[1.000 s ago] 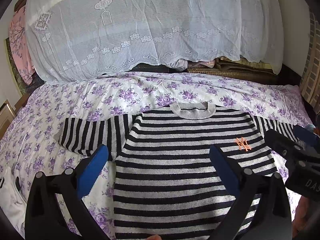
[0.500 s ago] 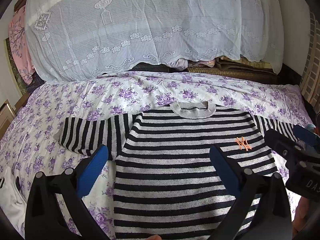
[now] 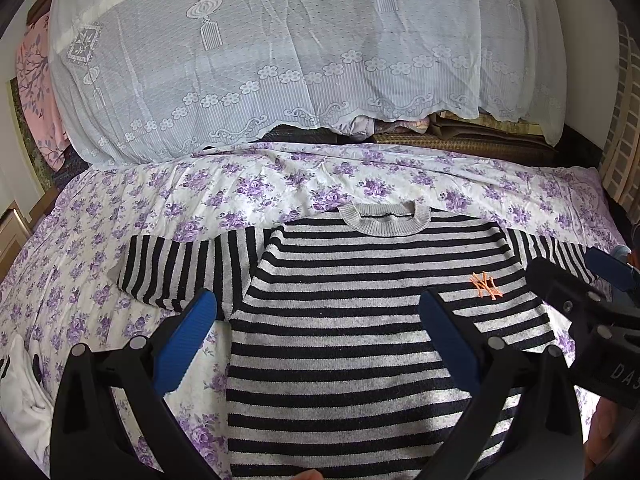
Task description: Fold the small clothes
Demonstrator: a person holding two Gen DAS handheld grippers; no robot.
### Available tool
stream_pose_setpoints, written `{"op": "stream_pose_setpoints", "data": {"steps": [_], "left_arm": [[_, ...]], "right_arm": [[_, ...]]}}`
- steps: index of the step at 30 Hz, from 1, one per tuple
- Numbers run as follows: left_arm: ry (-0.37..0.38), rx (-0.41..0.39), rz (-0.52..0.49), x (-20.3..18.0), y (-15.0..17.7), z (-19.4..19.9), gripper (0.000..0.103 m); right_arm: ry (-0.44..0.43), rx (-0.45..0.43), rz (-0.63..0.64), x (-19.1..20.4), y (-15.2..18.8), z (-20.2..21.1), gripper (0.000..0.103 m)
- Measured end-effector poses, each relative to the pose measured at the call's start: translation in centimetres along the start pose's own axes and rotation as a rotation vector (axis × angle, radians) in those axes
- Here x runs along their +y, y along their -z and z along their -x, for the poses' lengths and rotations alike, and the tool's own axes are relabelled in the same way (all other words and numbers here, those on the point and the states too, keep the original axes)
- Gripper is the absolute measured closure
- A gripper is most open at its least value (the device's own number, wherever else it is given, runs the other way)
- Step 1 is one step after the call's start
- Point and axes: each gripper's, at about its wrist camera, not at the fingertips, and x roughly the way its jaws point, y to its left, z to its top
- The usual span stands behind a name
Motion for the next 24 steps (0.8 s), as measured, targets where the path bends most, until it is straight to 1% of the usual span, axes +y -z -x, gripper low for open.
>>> {"op": "stream_pose_setpoints", "data": {"steps": [24], "left_arm": [[0.001, 0.004, -0.001, -0.07, 0.07, -0.06, 0.004]], "right_arm": [[-0.002, -0.001, 0.0, 0.06, 0.03, 0.04, 0.003]]}}
